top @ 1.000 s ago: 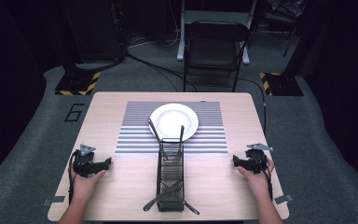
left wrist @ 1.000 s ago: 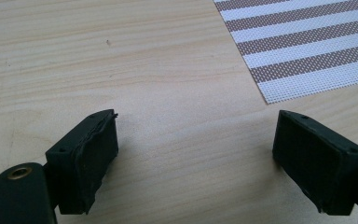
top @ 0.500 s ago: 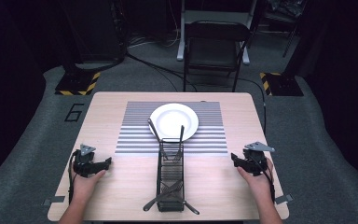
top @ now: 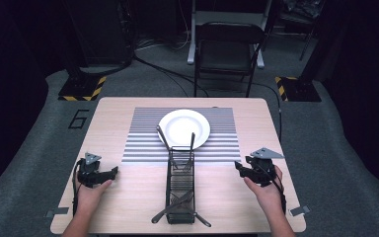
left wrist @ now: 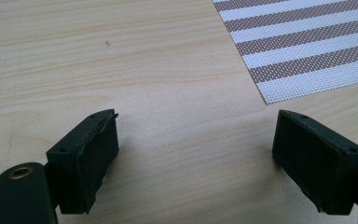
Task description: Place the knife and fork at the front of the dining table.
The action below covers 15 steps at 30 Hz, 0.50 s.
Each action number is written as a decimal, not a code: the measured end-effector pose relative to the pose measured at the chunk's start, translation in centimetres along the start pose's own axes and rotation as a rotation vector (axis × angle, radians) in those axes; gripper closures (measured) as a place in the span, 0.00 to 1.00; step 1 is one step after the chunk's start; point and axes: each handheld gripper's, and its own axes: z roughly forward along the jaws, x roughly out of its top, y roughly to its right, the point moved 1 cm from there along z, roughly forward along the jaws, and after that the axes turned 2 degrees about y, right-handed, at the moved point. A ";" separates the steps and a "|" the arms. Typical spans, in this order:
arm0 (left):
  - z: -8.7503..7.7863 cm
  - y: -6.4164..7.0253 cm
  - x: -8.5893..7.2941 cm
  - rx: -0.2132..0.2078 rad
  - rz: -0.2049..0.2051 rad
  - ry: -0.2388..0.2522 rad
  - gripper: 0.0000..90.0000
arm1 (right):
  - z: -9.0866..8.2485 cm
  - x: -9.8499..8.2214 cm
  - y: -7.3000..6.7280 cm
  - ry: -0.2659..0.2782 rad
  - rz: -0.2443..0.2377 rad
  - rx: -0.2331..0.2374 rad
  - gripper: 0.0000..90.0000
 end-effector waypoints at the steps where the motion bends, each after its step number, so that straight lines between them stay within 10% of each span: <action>1: 0.0 0.0 0.0 0.000 0.000 0.000 0.16 | 0.0 0.0 0.0 0.000 0.000 0.000 0.55; 15: 0.0 0.0 0.0 0.000 0.000 -0.001 0.16 | -1.4 3.1 -3.6 0.051 -0.046 0.137 0.53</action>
